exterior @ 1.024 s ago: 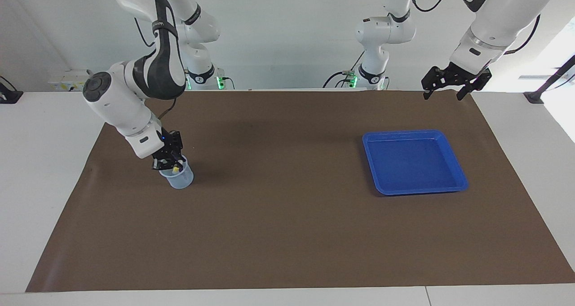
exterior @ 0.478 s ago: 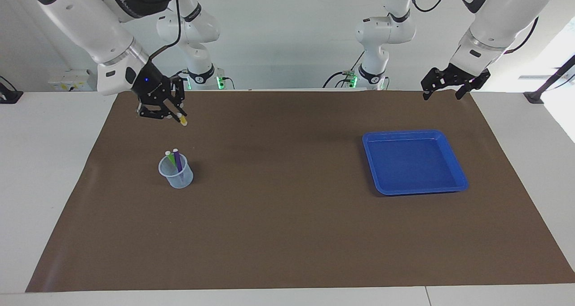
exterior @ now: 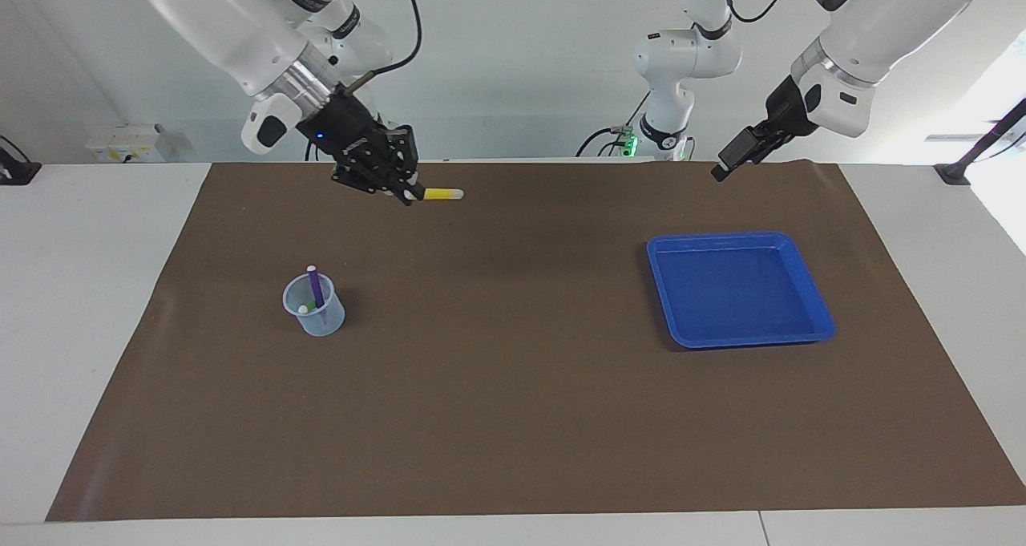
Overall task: Right arm passes pens to left for tray arrangement
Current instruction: 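Lift the yellow pen toward the left gripper while the left gripper approaches, then grasp the yellow pen with the left gripper while the right gripper releases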
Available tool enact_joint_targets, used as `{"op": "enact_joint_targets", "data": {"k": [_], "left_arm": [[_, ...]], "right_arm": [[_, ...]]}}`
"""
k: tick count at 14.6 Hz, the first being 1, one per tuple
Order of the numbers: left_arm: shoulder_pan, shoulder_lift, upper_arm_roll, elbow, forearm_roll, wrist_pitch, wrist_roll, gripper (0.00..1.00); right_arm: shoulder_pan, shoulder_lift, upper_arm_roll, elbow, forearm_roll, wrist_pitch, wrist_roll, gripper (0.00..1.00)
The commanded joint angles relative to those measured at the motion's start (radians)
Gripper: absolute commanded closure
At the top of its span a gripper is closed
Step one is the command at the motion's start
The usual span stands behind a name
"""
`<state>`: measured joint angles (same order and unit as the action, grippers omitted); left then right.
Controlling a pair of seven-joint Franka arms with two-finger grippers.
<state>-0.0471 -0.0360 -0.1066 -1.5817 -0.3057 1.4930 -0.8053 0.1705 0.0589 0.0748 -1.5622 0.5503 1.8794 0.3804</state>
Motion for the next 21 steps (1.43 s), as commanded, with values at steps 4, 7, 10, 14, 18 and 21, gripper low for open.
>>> {"op": "enact_joint_targets", "data": {"k": [4, 7, 10, 14, 18, 21], "left_arm": [[-0.031, -0.002, -0.099, 0.003, -0.046, 0.116, -0.671, 0.0], [-0.089, 0.002, -0.111, 0.034, -0.038, 0.113, -0.955, 0.0], [-0.118, 0.005, -0.111, 0.034, -0.012, 0.127, -1.225, 0.0], [-0.146, -0.005, -0.117, -0.017, -0.006, 0.168, -1.461, 0.0], [-0.148, -0.021, -0.119, -0.087, -0.071, 0.246, -1.565, 0.0], [-0.172, -0.028, -0.123, -0.129, -0.093, 0.302, -1.552, 0.0]], "right_arm": [[0.26, -0.04, 0.002, -0.152, 0.01, 0.43, 0.62, 1.0], [0.322, -0.073, 0.002, -0.225, 0.008, 0.486, 0.649, 1.0], [0.348, -0.097, 0.002, -0.274, 0.008, 0.491, 0.649, 1.0], [0.346, -0.096, 0.003, -0.274, 0.008, 0.491, 0.647, 1.0], [0.346, -0.097, 0.003, -0.274, 0.008, 0.489, 0.646, 1.0], [0.345, -0.096, 0.002, -0.274, 0.008, 0.491, 0.635, 1.0]]}}
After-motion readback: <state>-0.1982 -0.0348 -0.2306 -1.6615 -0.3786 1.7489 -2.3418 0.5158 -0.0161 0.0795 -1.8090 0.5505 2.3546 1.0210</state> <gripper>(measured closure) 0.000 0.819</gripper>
